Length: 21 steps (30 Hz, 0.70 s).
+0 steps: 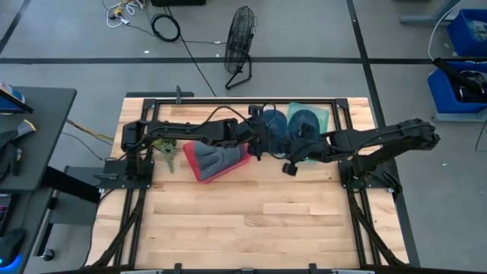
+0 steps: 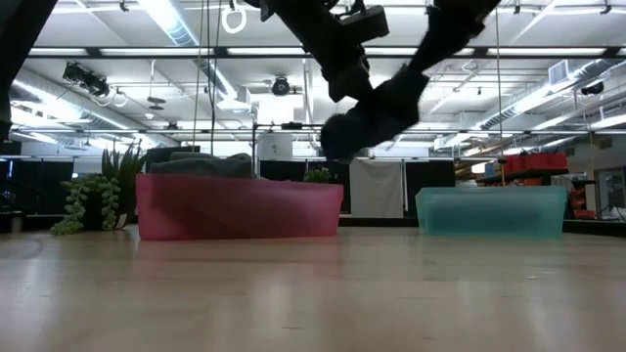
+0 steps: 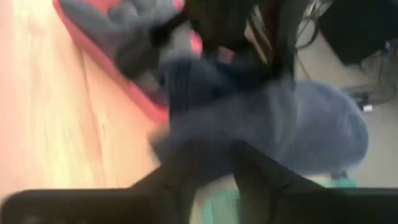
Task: Pick & Place hat
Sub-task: Put the blue cap into the green bin
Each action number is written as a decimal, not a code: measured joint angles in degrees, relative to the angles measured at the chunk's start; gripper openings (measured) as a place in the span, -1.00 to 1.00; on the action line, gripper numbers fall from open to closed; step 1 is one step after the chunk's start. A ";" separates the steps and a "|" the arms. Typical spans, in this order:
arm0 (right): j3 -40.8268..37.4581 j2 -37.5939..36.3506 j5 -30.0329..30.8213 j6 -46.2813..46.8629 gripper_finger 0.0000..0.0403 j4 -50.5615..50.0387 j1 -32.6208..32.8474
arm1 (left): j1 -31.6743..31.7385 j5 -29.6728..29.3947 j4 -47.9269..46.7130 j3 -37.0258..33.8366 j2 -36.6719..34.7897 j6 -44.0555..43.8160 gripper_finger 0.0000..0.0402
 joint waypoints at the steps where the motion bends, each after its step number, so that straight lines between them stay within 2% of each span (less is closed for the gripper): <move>1: 0.00 0.00 0.21 -0.52 -0.39 1.40 0.00 | -0.37 -0.35 -0.27 0.00 0.04 -0.84 -0.92; 7: 0.04 -0.09 4.98 -1.48 -0.01 2.41 0.13 | -2.55 -6.24 -0.15 0.00 -0.28 -2.32 -0.92; 11: 0.07 0.28 6.61 -1.70 0.15 1.82 0.13 | -3.61 -6.86 0.28 -0.07 -0.37 -2.30 -0.92; 17: 0.11 0.22 6.63 -2.06 0.18 1.47 0.19 | -4.97 -6.63 4.56 -0.11 -0.37 -1.95 -0.92; 21: 0.18 0.22 6.72 -1.56 0.07 0.13 0.13 | -5.61 -6.59 4.58 -0.11 -0.35 -2.20 -0.92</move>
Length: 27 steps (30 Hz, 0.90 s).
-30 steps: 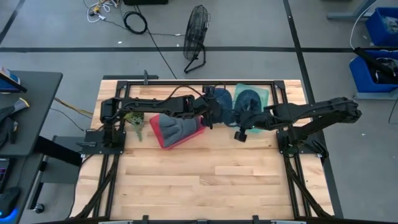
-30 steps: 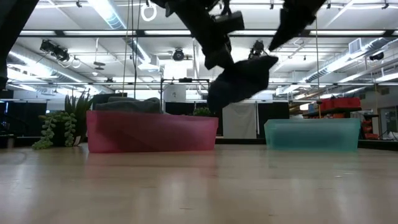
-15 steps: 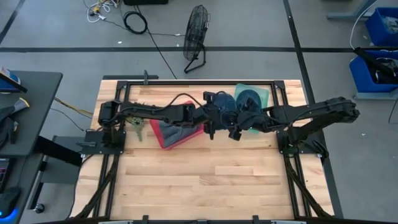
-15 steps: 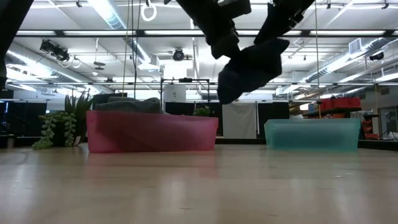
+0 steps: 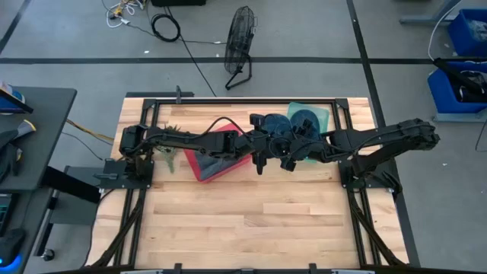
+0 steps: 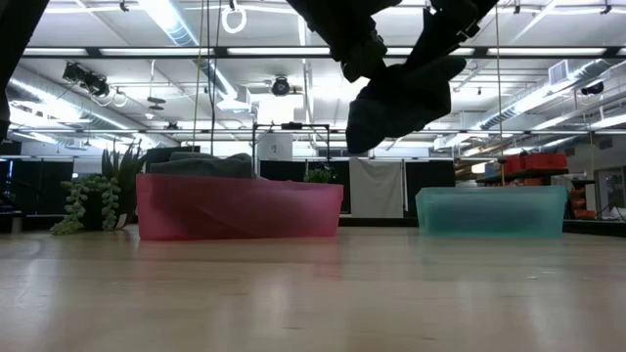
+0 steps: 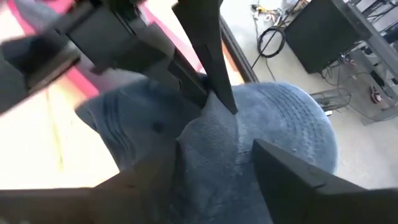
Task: Pick & Place hat
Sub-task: Put the blue cap into the green bin
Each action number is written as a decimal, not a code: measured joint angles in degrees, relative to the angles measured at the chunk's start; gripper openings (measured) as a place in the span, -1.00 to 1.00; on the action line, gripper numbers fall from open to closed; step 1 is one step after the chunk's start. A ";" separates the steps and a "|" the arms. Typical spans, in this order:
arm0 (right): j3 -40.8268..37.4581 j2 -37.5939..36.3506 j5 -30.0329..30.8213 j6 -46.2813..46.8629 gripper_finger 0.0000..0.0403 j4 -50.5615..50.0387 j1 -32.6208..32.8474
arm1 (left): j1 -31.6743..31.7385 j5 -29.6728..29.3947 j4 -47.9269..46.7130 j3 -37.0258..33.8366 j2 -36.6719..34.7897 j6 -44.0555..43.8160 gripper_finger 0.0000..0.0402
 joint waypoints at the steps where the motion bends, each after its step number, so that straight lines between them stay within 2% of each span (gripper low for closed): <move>1: 0.02 0.00 -0.04 0.00 0.02 -0.62 0.02 | -0.28 -0.15 -0.02 0.00 0.00 0.01 -0.92; 5: 0.02 0.00 0.19 1.08 -0.30 -2.14 0.04 | -1.39 -1.75 -0.03 0.00 0.02 0.01 -0.92; 11: 0.02 0.00 0.54 1.68 -0.89 -3.45 0.03 | -2.47 -2.20 0.09 0.00 0.02 -0.03 -0.92; 12: 0.02 0.00 0.44 1.68 -0.93 -3.50 0.02 | -2.51 -2.18 0.10 0.00 0.02 -0.03 -0.92; 19: -0.02 0.02 0.68 6.46 -0.91 -3.87 -0.02 | -1.03 -1.66 0.20 0.00 0.02 -0.08 -0.82; 24: -0.09 0.07 0.50 17.99 -0.96 -7.39 -0.02 | 0.56 -1.41 -0.91 0.03 0.02 -0.38 -0.55; 27: -0.09 0.07 2.01 25.49 -0.96 -12.92 -0.02 | 0.82 -1.91 -3.88 0.09 0.00 -1.86 -0.37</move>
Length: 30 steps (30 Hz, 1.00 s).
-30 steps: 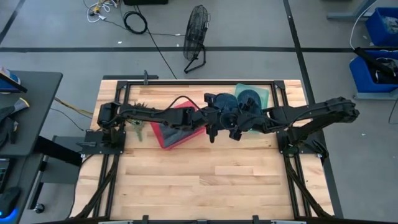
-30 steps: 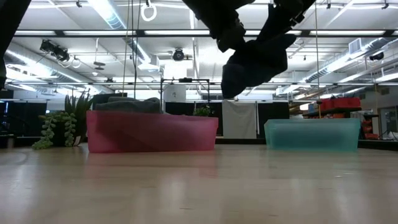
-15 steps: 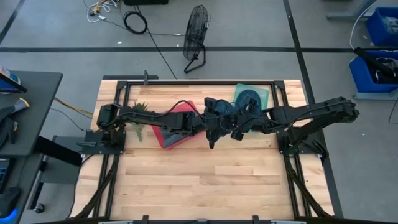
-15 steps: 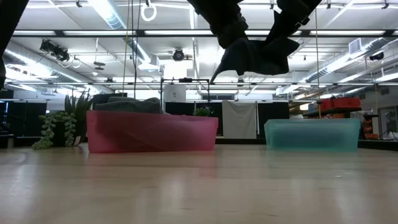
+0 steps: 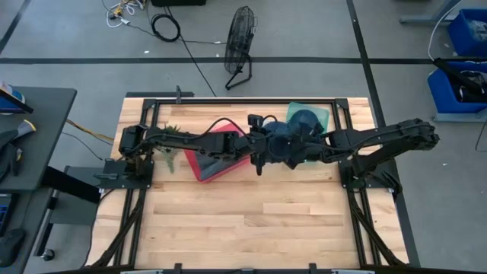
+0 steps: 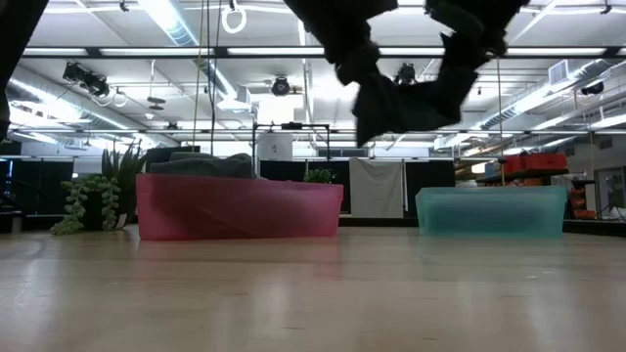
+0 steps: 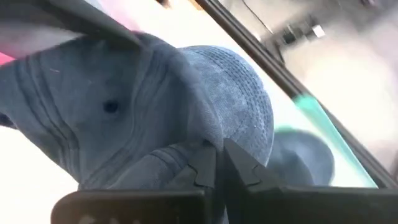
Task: Pick & Place hat
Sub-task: Put the blue cap into the green bin
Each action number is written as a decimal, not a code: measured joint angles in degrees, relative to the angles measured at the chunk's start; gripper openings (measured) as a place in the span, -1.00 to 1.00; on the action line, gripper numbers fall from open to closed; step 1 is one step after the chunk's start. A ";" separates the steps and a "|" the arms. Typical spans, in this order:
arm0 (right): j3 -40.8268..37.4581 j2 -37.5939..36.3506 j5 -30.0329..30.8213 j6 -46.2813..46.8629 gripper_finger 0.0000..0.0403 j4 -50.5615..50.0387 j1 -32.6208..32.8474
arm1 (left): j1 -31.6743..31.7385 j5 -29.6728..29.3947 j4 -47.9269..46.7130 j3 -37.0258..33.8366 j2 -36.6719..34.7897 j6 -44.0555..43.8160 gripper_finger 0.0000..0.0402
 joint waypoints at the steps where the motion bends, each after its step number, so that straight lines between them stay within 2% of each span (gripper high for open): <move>1: 0.00 0.00 0.17 2.47 -0.96 -2.48 0.00 | 0.01 -0.73 -1.50 0.00 0.00 0.14 -0.32; 4: 0.00 0.00 0.93 11.45 -0.96 -11.51 0.27 | -0.05 -8.04 -8.72 -0.06 -0.60 1.51 -0.26; 6: 0.00 0.00 3.05 17.68 -0.96 -18.31 0.69 | -0.34 -13.36 -14.41 -0.07 -2.06 -1.96 -0.26; 12: 0.00 -0.07 5.34 30.48 -0.96 -33.37 0.92 | 0.49 -14.46 -36.93 -0.07 -10.99 -20.45 -0.33; 19: -1.15 -0.09 6.17 26.94 -0.96 -33.47 0.88 | 2.81 -18.60 -51.78 -0.04 -24.76 -35.07 -0.39; 25: -8.71 -1.69 5.76 28.33 -0.96 -32.55 -0.83 | 3.32 -24.23 -65.16 -0.04 -33.52 -48.97 -0.43; 30: -14.87 -3.93 7.53 24.02 -0.96 -24.81 -4.90 | 3.32 -26.37 -67.98 -0.04 -37.35 -52.23 -0.45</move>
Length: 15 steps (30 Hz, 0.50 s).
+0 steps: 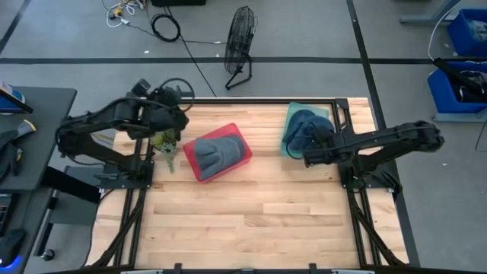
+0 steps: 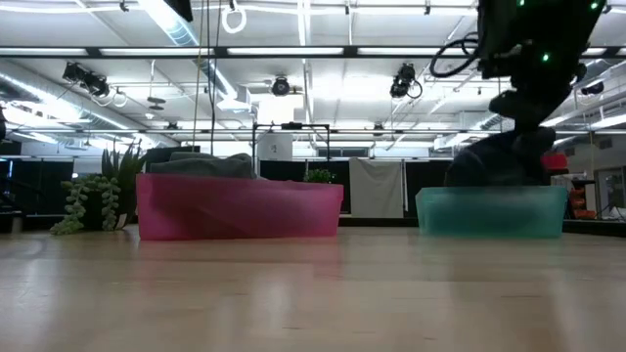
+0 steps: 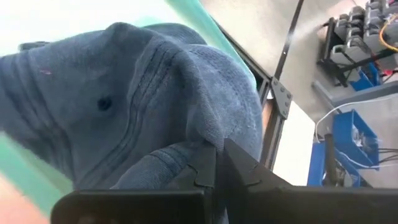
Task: Pick & Place hat
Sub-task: Put the blue cap into the green bin
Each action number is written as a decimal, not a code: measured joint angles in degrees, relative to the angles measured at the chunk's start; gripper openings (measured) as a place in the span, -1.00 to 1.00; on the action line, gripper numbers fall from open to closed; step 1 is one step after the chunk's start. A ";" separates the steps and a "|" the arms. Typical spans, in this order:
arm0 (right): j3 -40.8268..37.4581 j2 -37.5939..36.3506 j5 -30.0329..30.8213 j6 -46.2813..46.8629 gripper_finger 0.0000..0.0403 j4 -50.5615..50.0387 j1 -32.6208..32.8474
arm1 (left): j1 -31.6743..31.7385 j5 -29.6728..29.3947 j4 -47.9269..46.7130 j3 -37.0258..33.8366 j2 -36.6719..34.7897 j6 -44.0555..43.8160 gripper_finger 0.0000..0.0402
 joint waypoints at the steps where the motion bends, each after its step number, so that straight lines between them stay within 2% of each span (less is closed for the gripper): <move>1: -0.59 -0.24 0.63 -1.36 -0.96 1.17 -1.08 | 0.00 -0.05 0.07 -0.01 -0.27 -0.02 -0.45; 5: -1.07 -0.76 1.40 -7.69 -0.96 5.42 -5.33 | 0.00 -0.02 0.01 0.00 -0.75 0.03 -0.45; 10: -1.07 -1.03 0.41 -17.47 -0.96 15.26 -9.70 | 0.00 0.00 -0.03 0.00 -0.75 0.50 -0.45; 15: -1.07 -1.03 0.70 -24.13 -0.96 22.33 -11.33 | 0.00 0.00 -0.26 -0.02 -0.75 0.62 -0.45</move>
